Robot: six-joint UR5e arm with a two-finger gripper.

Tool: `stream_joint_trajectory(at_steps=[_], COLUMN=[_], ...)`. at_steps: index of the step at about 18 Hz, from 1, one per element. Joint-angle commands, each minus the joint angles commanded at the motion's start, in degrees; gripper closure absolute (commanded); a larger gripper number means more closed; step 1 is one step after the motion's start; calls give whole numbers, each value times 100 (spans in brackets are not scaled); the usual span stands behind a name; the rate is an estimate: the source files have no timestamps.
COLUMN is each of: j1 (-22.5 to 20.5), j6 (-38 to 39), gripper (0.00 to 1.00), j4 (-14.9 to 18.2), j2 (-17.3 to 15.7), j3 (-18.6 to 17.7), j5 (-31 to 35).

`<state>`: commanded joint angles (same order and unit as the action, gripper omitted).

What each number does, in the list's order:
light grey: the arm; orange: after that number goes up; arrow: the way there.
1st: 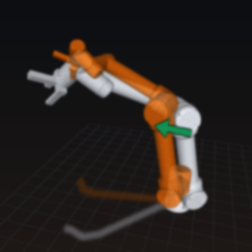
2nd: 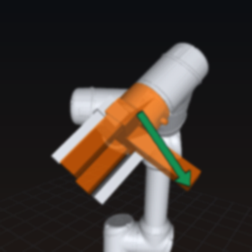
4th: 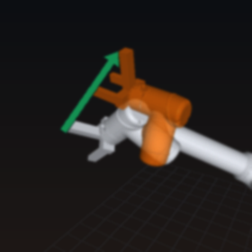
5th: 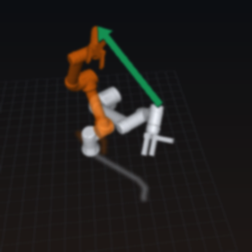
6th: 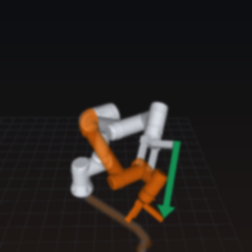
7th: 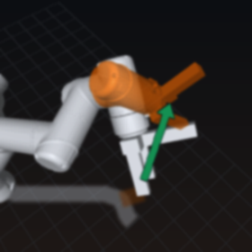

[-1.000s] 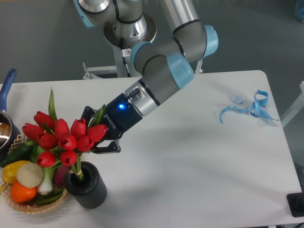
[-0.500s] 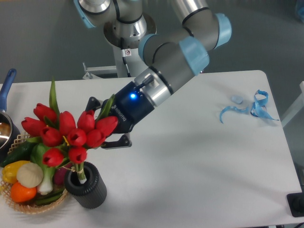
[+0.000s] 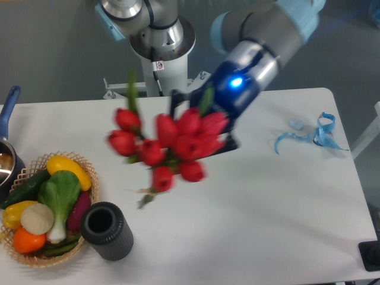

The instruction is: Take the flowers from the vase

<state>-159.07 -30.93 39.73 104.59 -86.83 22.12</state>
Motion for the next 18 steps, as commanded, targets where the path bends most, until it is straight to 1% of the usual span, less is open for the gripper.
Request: stream_joint_trajectory(at_steps=[1, 2, 3, 6, 7, 8, 10, 12, 13, 15, 16, 17, 18], j1=[-18, -27, -10, 26, 121, 209, 245, 263, 315, 526, 657, 824, 860], j6=[-210, -638, -921, -1555, -1626, -1618, -1601, -1592, -1609, -1723, -2028, -2301, -2339], gripper=[100, 100, 100, 100, 100, 100, 100, 100, 100, 100, 100, 100, 100], j4=[0, 0, 0, 87, 271, 351, 482, 780, 878, 896, 940, 958, 1010], j2=[-9, -70, -88, -158, -158, -141, -114, -114, -105, -27, -17, 9, 9], j3=[-44, -218, -307, -606, -711, -738, -817, -826, -844, -844, -870, -905, -940], j5=[577, 1619, 2203, 3427, 3927, 4132, 4335, 4642, 4879, 5335, 5764, 5995, 6128])
